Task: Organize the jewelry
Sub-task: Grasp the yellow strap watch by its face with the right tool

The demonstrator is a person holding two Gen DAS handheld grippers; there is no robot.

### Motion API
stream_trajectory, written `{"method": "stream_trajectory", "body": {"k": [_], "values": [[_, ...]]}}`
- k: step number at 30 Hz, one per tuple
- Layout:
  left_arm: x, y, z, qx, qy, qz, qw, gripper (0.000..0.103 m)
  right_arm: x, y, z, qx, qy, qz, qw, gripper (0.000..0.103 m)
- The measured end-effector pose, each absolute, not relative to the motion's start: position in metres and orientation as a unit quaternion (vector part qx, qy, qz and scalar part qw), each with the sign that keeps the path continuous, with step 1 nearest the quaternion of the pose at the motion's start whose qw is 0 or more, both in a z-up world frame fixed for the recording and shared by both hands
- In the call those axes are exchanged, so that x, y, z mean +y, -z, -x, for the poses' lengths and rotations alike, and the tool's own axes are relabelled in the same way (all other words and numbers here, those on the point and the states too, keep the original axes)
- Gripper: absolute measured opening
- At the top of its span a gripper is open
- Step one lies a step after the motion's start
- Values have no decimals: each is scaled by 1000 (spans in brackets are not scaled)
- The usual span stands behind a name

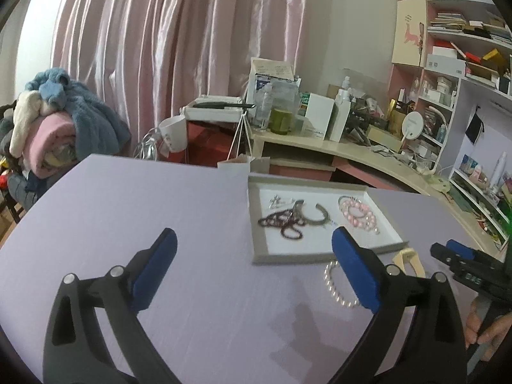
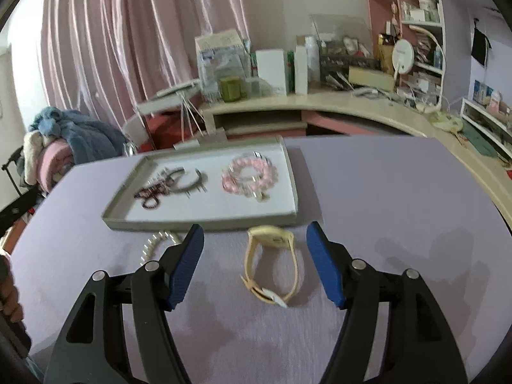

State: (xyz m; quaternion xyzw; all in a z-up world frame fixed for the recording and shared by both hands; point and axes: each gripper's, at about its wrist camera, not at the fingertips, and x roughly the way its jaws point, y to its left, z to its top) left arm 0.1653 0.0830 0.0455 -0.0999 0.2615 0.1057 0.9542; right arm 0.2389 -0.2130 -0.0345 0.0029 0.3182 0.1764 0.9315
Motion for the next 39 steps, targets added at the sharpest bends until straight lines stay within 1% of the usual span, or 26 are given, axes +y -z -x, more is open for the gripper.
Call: {"method": "stream_trajectory", "body": {"k": [4,9,15,39], "values": [[88,-34,-151,273,-104,111,950,98,-213,60,-245,356,-154,7,922,69],[91,-24,-140,283,-102,112,947,98,-204,81,-249,387,-142,23,911,72],[93,-23,-137,285,-98,107,948,98,-201,83,-248,389,-137,27,910,77],[91,-10,-147,305,-97,98,942,98,-198,86,-265,400,-128,31,907,77]]}}
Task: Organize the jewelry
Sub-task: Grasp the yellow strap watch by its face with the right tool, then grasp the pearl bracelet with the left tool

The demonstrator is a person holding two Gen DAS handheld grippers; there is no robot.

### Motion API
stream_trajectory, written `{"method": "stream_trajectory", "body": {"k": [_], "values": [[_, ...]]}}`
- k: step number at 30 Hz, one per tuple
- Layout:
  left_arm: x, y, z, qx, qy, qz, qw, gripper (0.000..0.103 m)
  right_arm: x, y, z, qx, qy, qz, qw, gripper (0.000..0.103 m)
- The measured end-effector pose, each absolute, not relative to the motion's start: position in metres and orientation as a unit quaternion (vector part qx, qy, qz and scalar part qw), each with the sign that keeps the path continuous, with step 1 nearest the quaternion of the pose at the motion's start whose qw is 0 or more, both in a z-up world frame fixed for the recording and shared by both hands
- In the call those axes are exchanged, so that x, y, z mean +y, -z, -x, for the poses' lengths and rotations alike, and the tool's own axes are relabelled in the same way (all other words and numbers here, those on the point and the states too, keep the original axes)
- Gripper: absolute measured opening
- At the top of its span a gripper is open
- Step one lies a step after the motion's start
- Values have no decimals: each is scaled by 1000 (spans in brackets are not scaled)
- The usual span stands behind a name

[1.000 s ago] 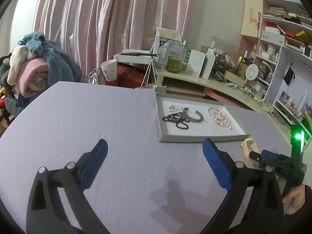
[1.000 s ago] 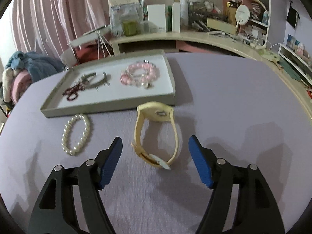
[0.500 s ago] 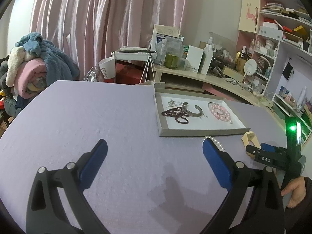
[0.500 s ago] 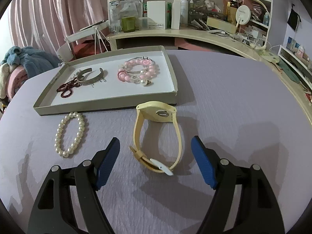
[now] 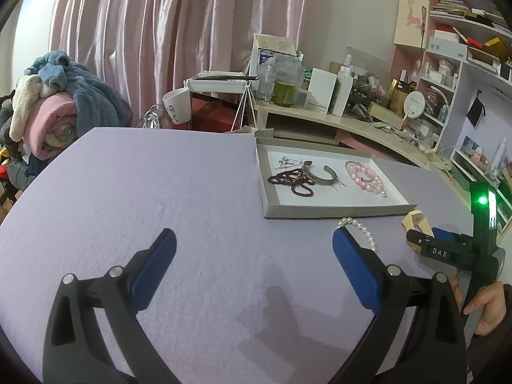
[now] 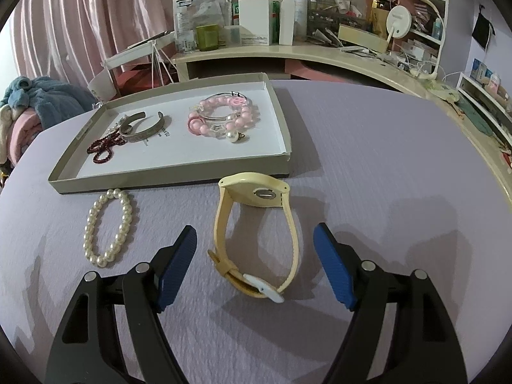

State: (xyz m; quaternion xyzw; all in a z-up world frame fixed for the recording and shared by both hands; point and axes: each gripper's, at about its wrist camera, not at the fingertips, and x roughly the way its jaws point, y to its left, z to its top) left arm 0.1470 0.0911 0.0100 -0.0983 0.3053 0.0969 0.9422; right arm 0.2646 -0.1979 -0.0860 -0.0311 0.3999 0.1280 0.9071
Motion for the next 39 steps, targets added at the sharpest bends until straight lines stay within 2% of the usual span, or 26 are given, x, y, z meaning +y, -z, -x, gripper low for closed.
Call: {"method": "stream_trajectory", "body": {"k": [24,26,28,31,39], "values": [[84,-3,-155,318,-89,89,940,98,-197,91,-285,414,-119,35,902,75],[82,-3,-156,321,-87,88,939,98,-197,92,-285,417,-120,35,900,69],[80,-2,-157,324,-84,87,938,98,-198,91,-286,416,-131,27,899,44],[74,0,-161,330,-77,89,937,98,-200,89,-280,420,-145,13,896,40],[39,14,-188,359,-48,84,928,98,-210,62,-252,385,-181,-22,905,39]]}}
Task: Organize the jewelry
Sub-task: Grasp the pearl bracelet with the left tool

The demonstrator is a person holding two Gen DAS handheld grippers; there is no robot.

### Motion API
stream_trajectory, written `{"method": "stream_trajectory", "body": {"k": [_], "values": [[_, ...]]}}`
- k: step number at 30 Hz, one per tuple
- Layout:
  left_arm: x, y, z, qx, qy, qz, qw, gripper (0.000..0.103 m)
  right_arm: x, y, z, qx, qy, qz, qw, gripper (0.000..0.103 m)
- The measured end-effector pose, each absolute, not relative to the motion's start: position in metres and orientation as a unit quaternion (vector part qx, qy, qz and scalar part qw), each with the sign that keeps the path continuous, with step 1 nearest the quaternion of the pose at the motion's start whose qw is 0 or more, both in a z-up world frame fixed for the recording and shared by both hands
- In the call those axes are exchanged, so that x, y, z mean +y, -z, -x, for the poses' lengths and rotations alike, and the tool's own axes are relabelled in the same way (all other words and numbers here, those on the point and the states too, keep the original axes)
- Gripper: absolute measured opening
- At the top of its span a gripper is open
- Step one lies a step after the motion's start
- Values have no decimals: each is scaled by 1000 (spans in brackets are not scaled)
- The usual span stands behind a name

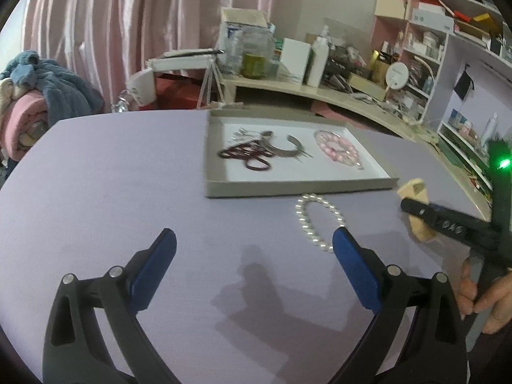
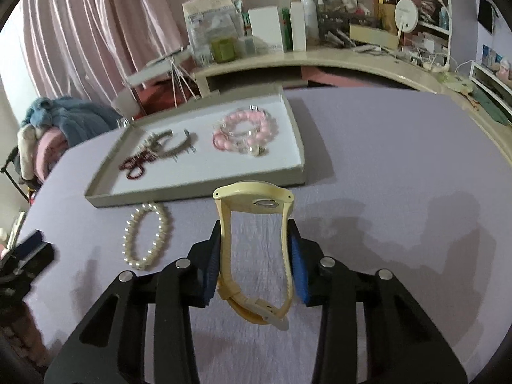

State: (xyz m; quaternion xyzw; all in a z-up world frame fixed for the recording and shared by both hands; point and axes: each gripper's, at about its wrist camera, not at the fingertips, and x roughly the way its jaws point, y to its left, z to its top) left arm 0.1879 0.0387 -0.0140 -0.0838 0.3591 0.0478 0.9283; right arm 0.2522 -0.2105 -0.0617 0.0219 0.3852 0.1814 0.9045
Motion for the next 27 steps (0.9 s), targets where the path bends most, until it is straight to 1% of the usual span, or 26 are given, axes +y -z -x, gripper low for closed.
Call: {"method": "stream_trajectory", "body": {"k": [4,6,7,9,12,14,15,16,17,23,27], "values": [[19,25,-213,379,-51,75,921,97,-219,51,-247,371,-185,-26,910,40],[12,32,-227,397,-49,82,913,83,-222,48,-246,368,-186,-25,911,40],[8,36,-234,408,-47,87,908,81,-223,47,-246,366,-186,-24,911,40],[3,43,-247,427,-49,95,898,72,-225,47,-245,365,-186,-22,912,40],[-2,52,-263,444,-63,90,889,65,-227,47,-246,363,-184,-18,913,40],[-5,54,-270,444,-77,82,889,52,-228,47,-245,363,-185,-18,913,40],[-6,55,-271,443,-77,78,890,36,-228,47,-245,364,-184,-19,913,40],[-9,55,-272,443,-79,67,891,26,-229,47,-245,364,-184,-19,913,40],[-11,55,-274,444,-78,62,890,9,-229,48,-246,365,-184,-20,912,40],[-8,51,-255,443,-62,61,892,9,-227,45,-240,362,-191,-22,912,40],[1,29,-235,418,-49,63,905,9,-223,39,-235,355,-198,-24,914,40]]}}
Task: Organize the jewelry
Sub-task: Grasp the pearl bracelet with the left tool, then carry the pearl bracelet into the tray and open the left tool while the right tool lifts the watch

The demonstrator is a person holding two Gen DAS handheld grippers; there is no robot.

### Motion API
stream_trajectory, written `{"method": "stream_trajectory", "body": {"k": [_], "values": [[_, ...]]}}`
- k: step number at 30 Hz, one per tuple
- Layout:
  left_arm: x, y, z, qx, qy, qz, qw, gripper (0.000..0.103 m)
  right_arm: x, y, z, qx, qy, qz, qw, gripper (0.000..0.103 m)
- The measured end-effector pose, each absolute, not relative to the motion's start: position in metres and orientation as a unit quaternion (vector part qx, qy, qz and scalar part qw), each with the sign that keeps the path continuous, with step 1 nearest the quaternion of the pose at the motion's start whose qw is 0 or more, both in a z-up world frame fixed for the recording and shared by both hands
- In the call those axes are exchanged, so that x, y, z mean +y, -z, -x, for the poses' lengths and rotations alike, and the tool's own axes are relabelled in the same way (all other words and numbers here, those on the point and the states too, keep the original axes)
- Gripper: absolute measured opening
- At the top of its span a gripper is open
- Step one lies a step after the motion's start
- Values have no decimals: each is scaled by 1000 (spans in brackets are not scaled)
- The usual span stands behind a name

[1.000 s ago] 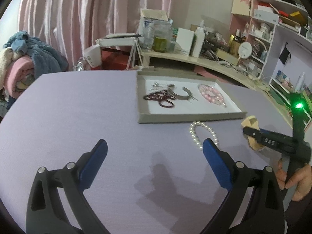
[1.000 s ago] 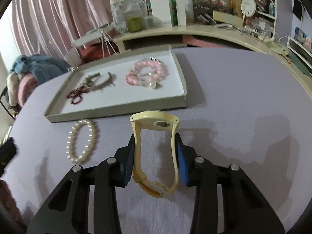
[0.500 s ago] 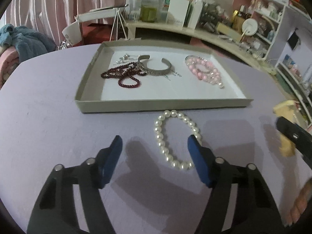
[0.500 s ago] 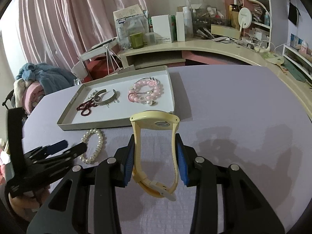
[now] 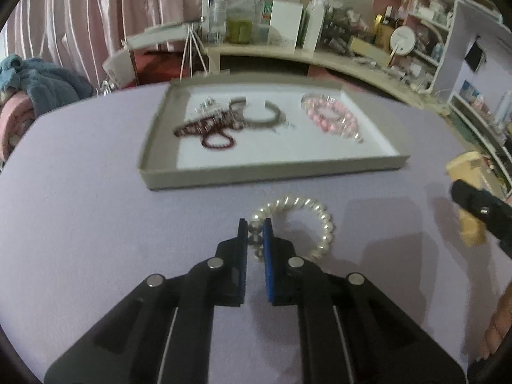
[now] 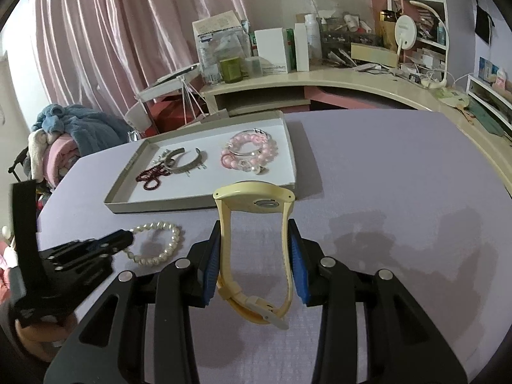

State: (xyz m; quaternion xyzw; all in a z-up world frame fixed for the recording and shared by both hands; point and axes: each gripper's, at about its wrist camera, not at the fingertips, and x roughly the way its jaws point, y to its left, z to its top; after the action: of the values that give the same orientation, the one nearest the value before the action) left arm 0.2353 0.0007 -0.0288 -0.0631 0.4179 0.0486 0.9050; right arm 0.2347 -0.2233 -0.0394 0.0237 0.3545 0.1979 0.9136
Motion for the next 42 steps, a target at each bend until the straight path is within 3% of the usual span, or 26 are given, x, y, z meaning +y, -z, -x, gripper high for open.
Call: {"method": "stream_trajectory", "body": {"k": [17,32,42], "values": [[23,-94,-178,310,-1,67,948,9,-205,4,-209,312,-226,-19,923,40],[40,-105,-181,307,-3,79,948,9,-201,3,-206,309,-233,-17,922,40],[38,-98,-224,326,11,91,941,9,-207,9,-217,308,-235,-24,921,40]]}}
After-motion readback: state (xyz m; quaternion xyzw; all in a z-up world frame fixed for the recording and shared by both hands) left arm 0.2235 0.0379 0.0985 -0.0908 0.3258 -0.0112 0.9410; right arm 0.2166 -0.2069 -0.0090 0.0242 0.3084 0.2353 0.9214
